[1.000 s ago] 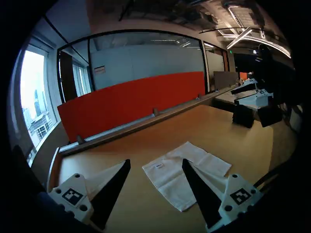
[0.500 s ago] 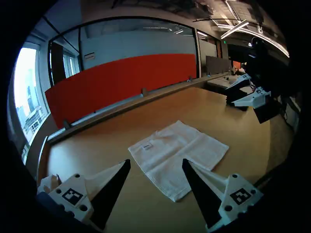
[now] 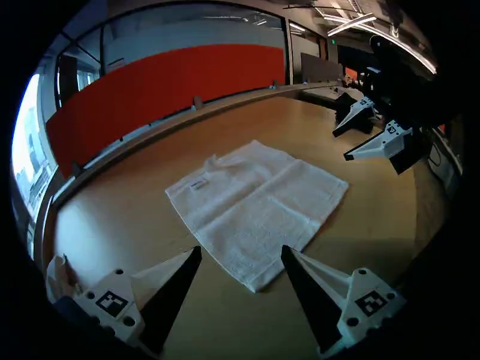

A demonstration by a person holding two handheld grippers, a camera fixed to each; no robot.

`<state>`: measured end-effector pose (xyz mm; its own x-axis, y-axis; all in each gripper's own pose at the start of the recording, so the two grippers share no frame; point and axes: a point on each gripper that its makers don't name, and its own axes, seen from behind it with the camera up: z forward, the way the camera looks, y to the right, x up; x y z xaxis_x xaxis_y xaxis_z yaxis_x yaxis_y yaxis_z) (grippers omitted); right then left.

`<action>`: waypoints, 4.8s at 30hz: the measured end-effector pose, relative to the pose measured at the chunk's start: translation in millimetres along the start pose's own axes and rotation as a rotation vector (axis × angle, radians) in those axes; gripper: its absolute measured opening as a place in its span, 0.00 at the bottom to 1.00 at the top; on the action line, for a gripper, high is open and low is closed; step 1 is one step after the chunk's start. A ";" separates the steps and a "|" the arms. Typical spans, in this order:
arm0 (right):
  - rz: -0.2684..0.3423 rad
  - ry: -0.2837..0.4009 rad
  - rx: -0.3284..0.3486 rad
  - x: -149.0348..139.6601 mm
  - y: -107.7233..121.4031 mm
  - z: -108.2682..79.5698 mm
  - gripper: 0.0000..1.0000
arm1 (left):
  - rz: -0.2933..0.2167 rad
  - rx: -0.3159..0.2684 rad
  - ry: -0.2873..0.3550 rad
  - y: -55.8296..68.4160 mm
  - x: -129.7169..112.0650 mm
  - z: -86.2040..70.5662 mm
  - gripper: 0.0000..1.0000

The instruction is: Fold towel

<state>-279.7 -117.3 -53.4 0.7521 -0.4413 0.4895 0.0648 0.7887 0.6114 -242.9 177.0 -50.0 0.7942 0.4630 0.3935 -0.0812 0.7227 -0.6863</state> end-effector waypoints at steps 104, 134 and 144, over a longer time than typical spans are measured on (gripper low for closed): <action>0.019 -0.159 0.148 -50.8 -21.1 9.2 0.11 | -0.216 -0.026 -0.247 28.2 -31.1 12.1 0.13; 0.008 -0.165 0.134 -56.0 -16.3 7.7 0.07 | -0.240 -0.047 -0.255 39.5 -34.7 13.0 0.13; 0.015 -0.116 0.141 -22.8 -17.6 -16.0 0.06 | -0.252 -0.048 -0.245 36.7 -13.9 -5.2 0.13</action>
<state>-287.5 -114.3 -85.3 0.6714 -0.4829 0.5621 -0.0443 0.7310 0.6809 -253.8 194.4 -83.9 0.6173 0.3865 0.6853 0.1319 0.8079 -0.5744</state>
